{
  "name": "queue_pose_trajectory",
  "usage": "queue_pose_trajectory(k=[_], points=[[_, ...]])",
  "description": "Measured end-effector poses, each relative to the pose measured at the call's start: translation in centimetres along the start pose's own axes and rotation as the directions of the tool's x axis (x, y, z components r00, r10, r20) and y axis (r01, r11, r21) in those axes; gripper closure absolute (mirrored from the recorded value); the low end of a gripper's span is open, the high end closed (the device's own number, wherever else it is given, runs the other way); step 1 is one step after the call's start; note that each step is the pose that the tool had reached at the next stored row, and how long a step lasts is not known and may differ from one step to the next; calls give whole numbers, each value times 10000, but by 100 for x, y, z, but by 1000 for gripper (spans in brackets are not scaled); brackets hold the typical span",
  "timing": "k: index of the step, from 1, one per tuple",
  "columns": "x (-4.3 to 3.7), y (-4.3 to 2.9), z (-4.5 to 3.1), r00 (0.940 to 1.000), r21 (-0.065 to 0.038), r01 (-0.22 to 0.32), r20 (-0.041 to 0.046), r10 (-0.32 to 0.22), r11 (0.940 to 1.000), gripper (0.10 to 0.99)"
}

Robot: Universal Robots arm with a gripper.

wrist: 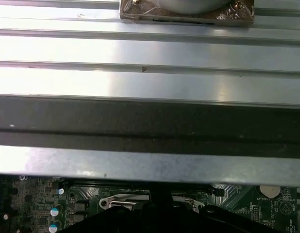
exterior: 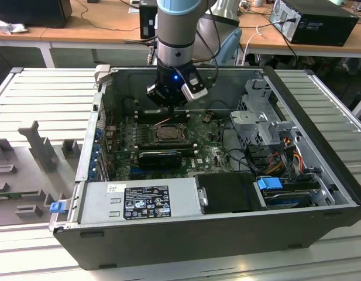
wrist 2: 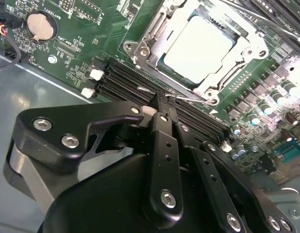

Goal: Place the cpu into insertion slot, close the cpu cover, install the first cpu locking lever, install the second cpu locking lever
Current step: 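Install the first cpu locking lever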

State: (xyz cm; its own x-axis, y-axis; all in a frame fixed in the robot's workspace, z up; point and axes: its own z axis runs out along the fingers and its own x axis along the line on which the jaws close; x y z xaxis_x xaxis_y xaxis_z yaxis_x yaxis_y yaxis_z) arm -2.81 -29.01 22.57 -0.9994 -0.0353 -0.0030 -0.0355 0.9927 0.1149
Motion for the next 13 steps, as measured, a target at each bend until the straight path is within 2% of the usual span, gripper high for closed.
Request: queue_pose_trajectory(k=[13], points=[[-5, -3, 27, 10000, 12, 15, -2, -15, 10000, 980]])
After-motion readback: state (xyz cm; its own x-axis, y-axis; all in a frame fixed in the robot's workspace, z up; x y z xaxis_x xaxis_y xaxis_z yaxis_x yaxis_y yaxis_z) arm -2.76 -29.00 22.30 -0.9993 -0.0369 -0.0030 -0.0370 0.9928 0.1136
